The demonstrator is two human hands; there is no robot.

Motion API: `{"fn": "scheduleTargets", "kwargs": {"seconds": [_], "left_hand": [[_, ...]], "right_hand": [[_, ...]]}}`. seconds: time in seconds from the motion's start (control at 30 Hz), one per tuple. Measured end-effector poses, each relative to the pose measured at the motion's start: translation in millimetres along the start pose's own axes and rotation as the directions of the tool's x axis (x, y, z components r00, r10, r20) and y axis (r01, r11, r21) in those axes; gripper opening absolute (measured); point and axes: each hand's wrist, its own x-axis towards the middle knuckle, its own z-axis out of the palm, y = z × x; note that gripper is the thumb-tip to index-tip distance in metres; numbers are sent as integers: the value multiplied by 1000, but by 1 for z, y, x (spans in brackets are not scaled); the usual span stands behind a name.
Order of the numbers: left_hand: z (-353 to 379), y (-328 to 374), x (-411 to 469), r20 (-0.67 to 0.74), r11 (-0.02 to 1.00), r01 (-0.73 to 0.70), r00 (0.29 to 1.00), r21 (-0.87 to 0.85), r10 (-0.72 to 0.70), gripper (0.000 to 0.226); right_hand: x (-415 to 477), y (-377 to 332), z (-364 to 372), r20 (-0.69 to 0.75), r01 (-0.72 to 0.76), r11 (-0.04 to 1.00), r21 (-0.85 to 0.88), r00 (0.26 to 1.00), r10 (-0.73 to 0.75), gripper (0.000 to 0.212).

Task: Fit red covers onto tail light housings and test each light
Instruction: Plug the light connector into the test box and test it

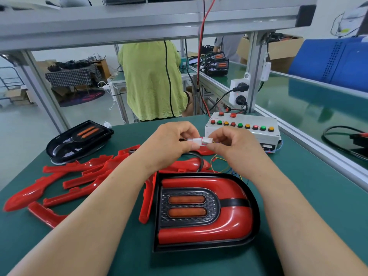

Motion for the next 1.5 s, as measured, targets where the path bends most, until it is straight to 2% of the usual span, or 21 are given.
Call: {"fn": "scheduleTargets", "kwargs": {"seconds": [0.07,0.17,0.4,0.5,0.6,0.8,1.13,1.27,1.37,1.5], "left_hand": [[0,0,0,-19,1000,-3,1000,-2,3,17],[0,0,0,-29,1000,-17,999,-9,17,20],[4,7,-4,-18,996,-60,998,71,61,22],[7,11,-5,-28,993,-82,996,79,85,22],[10,13,-6,-14,992,-96,995,82,98,23],[8,15,-5,-25,995,-76,997,69,78,21],[11,15,-7,-70,997,-79,995,-20,78,19],[14,11,-6,-65,995,-85,994,-47,82,19],[21,5,-4,-68,988,-86,995,-132,78,22],[21,-4,7,42,979,-68,996,-194,78,11]], "right_hand": [[1,1,-1,-5,-24,1000,-15,1000,24,9],[2,2,-2,53,-82,995,-61,995,85,18],[3,8,-2,132,-241,966,95,965,228,15],[3,6,-3,128,-271,960,72,957,261,18],[2,3,-3,114,-281,958,65,955,272,22],[1,-1,2,79,-321,906,277,947,312,27],[-1,-2,5,224,-347,841,416,935,275,29],[-1,0,3,240,-360,842,401,929,283,25],[1,1,-1,239,-368,847,384,926,293,22],[3,5,-5,209,-388,872,298,918,337,23]]}}
